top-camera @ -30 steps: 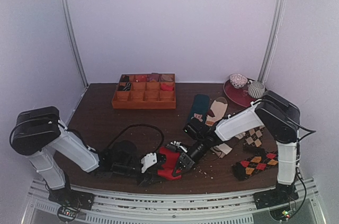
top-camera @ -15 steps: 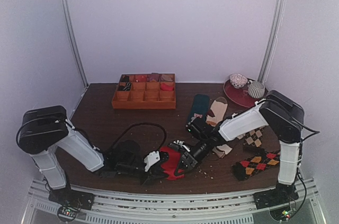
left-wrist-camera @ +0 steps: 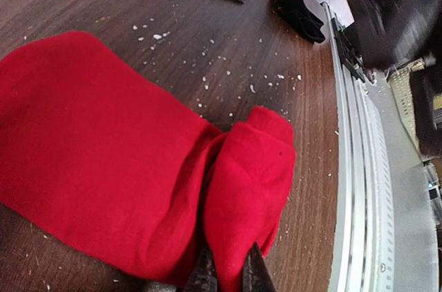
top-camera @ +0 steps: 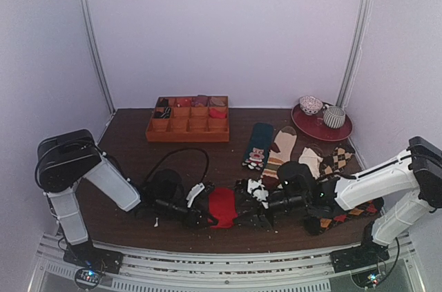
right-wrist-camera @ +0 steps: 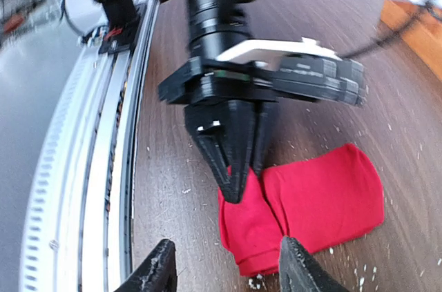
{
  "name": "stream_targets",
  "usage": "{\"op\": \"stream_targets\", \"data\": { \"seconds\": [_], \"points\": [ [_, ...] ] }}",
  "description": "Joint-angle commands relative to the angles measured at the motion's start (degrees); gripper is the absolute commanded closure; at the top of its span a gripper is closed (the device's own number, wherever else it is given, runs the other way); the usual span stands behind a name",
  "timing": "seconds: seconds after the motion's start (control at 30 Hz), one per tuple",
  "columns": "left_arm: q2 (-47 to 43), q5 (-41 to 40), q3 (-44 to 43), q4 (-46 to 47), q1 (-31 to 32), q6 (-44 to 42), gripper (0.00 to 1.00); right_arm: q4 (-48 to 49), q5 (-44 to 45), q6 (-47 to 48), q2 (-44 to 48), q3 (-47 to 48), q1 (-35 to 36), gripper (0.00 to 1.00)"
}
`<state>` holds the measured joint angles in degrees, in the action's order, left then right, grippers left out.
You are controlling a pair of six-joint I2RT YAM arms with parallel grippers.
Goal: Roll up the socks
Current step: Roll the sock at the center of the board.
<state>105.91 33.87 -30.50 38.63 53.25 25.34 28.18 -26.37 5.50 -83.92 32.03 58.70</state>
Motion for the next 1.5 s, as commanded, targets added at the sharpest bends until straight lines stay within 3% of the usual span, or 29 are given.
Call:
{"op": "stream_targets", "data": {
  "seconds": [0.0, 0.2, 0.5, 0.77, 0.9, 0.93, 1.0, 1.2, 1.33, 1.47],
  "points": [
    [5.32, -0.39, 2.03, -17.87, -0.58, 2.03, 1.0, 2.74, 11.7, 14.33, -3.12, 0.77, 4.91, 0.48],
    [6.36, -0.12, 1.36, -18.53, -0.6, 1.4, 1.0, 3.03, 15.21, 19.83, -9.5, 3.59, 6.52, 0.46],
    [6.99, 0.3, 1.27, -18.91, -0.61, 0.99, 1.0, 2.31, 17.79, 19.9, -12.93, 3.5, 6.75, 0.48],
    [7.86, 0.47, 1.07, -18.95, -0.56, 0.67, 1.0, 1.72, 17.05, 17.36, -16.29, 4.95, 7.51, 0.63],
    [7.26, 0.09, 1.09, -18.74, -0.61, 0.23, 1.0, -1.45, 16.06, 15.0, -18.1, 7.07, 7.49, 0.81],
    [6.35, -0.43, 1.37, -18.05, -0.61, 0.02, 0.94, -3.32, 15.9, 13.92, -18.72, 7.97, 7.31, 0.85],
    [2.69, -2.91, 2.16, -16.94, -0.61, -1.06, 0.68, -5.87, 14.28, 11.67, -19.09, 8.59, 6.94, 0.88],
    [-18.08, -12.76, 6.63, -13.34, -0.49, -10.24, 0.35, -11.13, 4.46, 3.13, -16.81, 8.31, 3.77, 0.89],
    [-31.08, -15.93, 9.77, -7.84, 1.94, -20.7, 0.28, -19.73, -5.04, -1.61, -19.88, 12.82, 0.39, 0.88],
    [-32.48, -15.04, 10.21, -4.57, 2.56, -24.85, 0.28, -30.04, -14.88, -7.39, -27.33, 19.38, -3.96, 0.89]
  ]
}}
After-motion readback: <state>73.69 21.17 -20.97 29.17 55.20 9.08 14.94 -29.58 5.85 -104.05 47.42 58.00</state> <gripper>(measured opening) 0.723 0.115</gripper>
